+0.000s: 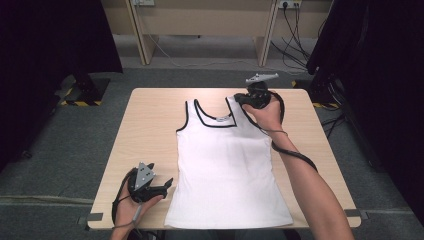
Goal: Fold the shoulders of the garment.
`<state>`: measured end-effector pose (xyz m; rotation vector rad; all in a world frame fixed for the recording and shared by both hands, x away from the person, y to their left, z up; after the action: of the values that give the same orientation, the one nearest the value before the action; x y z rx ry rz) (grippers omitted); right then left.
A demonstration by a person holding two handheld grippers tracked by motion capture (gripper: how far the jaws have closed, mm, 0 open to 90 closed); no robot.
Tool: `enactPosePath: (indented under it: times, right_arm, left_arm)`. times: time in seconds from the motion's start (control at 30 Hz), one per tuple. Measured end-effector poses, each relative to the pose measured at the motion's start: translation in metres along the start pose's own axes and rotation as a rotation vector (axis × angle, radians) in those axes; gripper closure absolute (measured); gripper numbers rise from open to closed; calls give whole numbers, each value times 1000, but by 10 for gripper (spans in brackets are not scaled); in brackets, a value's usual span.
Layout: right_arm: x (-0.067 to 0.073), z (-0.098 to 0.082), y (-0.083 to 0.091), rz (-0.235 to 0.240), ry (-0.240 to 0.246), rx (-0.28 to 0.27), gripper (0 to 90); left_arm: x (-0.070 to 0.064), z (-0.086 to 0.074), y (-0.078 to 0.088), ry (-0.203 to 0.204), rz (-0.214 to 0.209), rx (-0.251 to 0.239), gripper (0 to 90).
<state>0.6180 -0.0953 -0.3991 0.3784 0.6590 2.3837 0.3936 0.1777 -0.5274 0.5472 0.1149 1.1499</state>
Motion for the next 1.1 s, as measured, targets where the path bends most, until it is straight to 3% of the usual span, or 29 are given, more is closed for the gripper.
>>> enactPosePath:
  times: [0.23,0.27,0.33,0.53,0.87,1.1]
  right_arm:
    - [23,-17,3,14,73,23,850]
    - [33,-28,4,22,104,31,850]
    - [41,-39,5,16,130,42,850]
    - [64,-76,5,39,169,72,842]
    - [92,-134,3,145,197,159,819]
    - [110,-152,5,225,231,209,739]
  left_arm:
    - [0,0,0,1,-1,2,152]
    - [0,0,0,-1,0,0,153]
    - [0,0,0,-3,0,0,153]
    - [0,0,0,-3,0,-2,154]
    - [-1,0,-1,-3,-1,4,154]
    - [-1,0,0,-9,0,1,154]
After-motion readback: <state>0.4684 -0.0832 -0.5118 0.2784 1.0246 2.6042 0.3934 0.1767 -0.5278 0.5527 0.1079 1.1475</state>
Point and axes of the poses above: each handheld gripper's, and its own axes: y roughly backward along the jaws, z roughly out of its top, x roughly to its left, the point moved 9 cm from there along -y, roughly forward along the jaws, and after that the axes turned 9 degrees about z, right-handed, at the moved point
